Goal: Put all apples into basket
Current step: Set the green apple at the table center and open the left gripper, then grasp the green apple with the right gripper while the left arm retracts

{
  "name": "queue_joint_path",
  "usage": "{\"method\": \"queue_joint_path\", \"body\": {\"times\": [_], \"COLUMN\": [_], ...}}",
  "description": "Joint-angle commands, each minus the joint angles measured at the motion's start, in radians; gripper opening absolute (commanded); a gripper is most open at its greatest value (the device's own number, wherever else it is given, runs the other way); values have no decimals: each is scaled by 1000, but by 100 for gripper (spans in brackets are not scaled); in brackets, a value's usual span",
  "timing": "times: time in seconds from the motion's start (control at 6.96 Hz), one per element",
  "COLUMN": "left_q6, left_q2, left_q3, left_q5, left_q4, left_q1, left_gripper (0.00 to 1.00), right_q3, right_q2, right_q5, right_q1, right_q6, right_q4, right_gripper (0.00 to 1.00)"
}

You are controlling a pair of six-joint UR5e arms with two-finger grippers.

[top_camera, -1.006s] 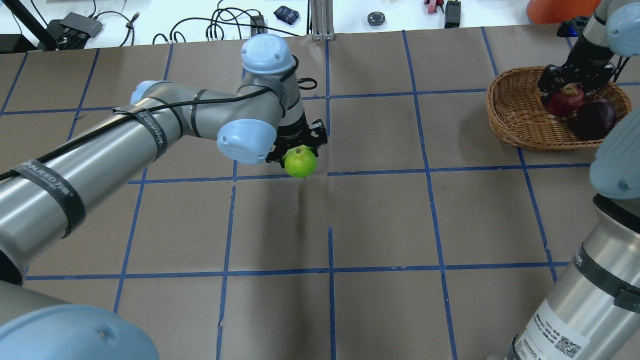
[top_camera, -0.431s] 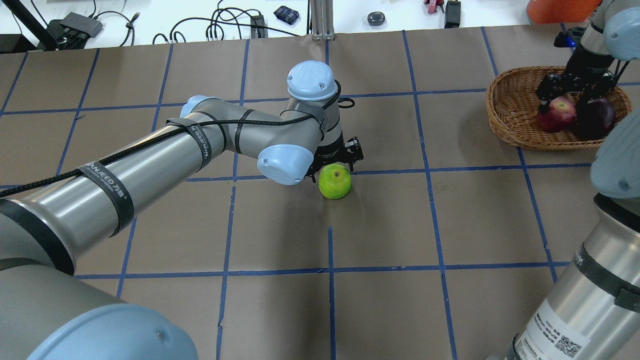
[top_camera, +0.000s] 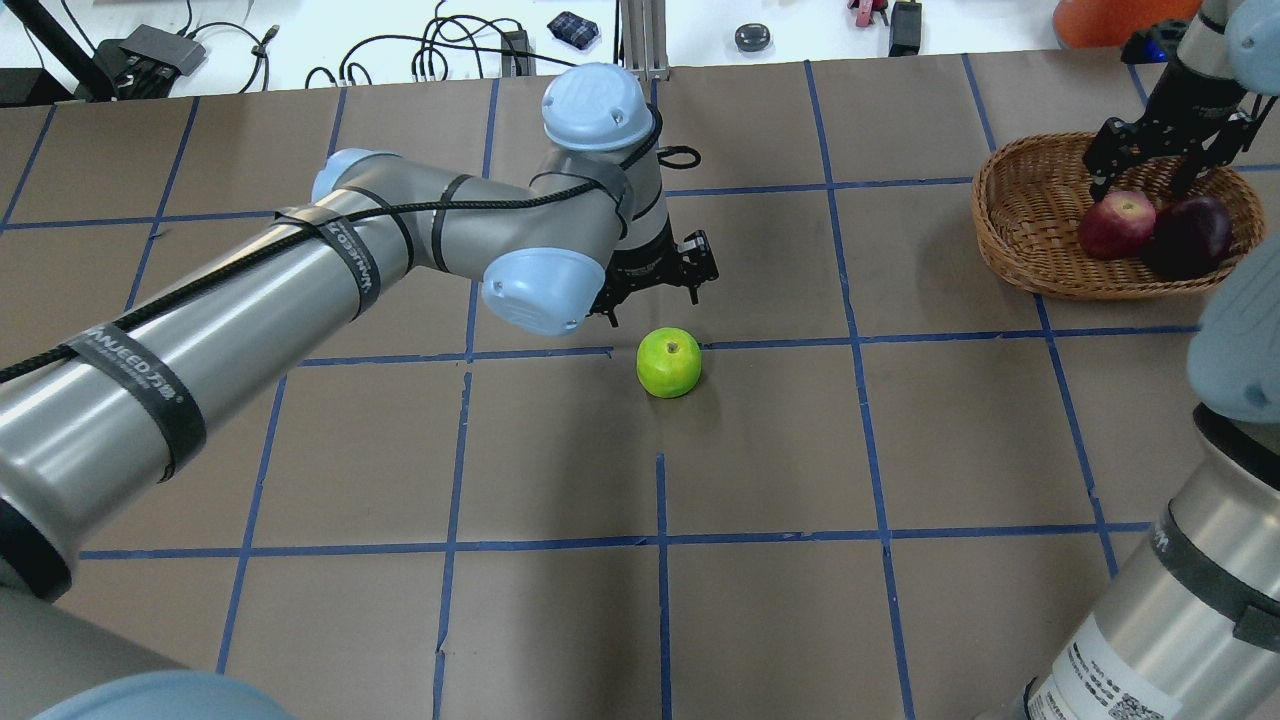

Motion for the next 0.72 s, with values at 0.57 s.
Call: {"method": "queue_joint_path", "body": {"times": [0.57], "left_q6": [615], "left_q2": [407], "left_q3": [17], "left_q5": [66], "left_q4": [-510], "left_q1": [290], "left_gripper": [100], "right_q3": [44], "right_q2": [-111], "right_q5": [138], "right_q1": [583], "right_q6": [647], "right_q4": [108], "right_gripper": [100]}}
